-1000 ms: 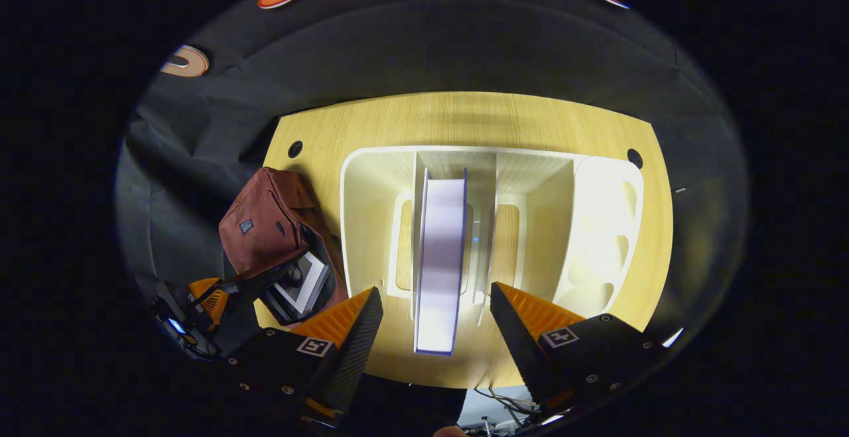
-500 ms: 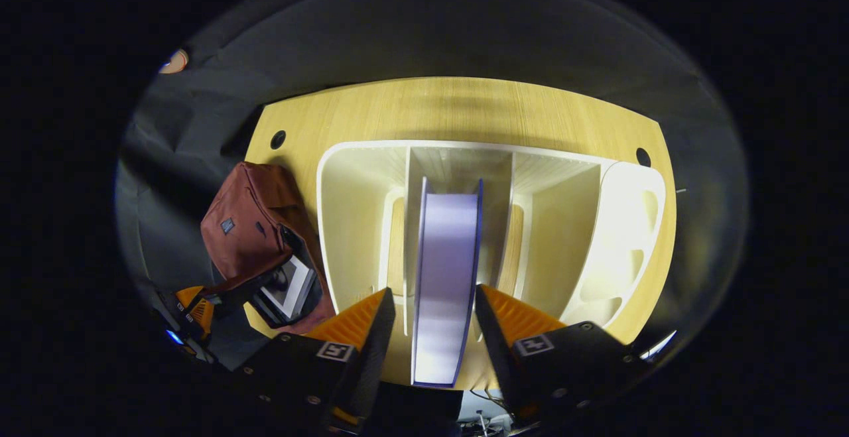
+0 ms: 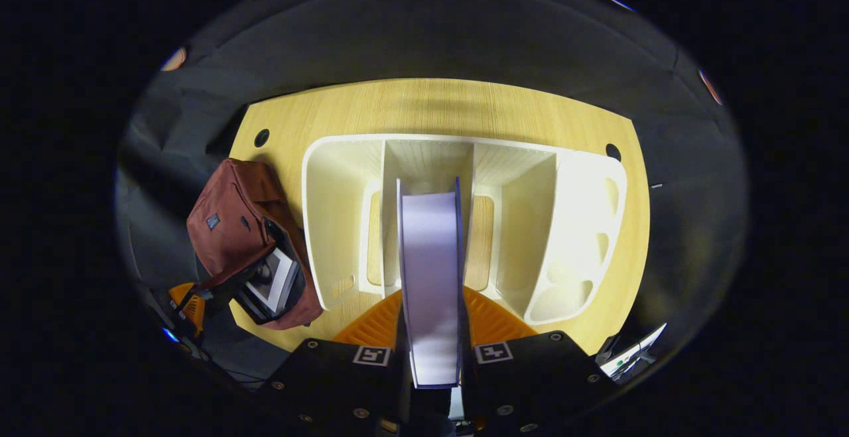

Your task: Open the schoolbag, grab two books from the bookshelf and put them into the schoolbag.

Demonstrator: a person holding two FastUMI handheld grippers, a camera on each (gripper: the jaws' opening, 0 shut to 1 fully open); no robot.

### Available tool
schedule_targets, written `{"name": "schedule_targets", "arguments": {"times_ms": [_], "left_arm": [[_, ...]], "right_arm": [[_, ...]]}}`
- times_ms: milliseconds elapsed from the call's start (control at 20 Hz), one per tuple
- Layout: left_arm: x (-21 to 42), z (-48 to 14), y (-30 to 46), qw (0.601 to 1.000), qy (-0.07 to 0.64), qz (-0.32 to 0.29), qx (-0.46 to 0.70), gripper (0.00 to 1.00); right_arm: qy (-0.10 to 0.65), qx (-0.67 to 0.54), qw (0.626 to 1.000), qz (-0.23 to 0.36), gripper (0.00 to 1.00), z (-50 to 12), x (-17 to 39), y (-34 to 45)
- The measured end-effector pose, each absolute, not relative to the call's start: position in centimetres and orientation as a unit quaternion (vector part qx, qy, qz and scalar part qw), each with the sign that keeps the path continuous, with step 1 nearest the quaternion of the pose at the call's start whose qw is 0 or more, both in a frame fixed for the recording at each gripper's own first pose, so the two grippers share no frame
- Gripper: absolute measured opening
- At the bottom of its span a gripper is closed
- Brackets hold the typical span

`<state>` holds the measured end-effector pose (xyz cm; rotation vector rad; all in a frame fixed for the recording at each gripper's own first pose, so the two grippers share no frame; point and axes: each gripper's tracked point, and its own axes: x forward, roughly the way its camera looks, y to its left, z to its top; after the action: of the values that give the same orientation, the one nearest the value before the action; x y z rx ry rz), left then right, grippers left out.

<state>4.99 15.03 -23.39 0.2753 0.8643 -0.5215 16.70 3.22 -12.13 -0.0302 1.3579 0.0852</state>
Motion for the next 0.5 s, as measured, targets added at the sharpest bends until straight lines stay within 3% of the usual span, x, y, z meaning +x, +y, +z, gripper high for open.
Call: {"name": "schedule_targets", "arguments": {"times_ms": [500], "left_arm": [[4.7,-23.1,15.0,0.869,0.398,-0.26,0.135,0.02]], "right_arm": [[0.565,0.016,0.824,0.051,0.31,0.1,10.2,2.3]]}}
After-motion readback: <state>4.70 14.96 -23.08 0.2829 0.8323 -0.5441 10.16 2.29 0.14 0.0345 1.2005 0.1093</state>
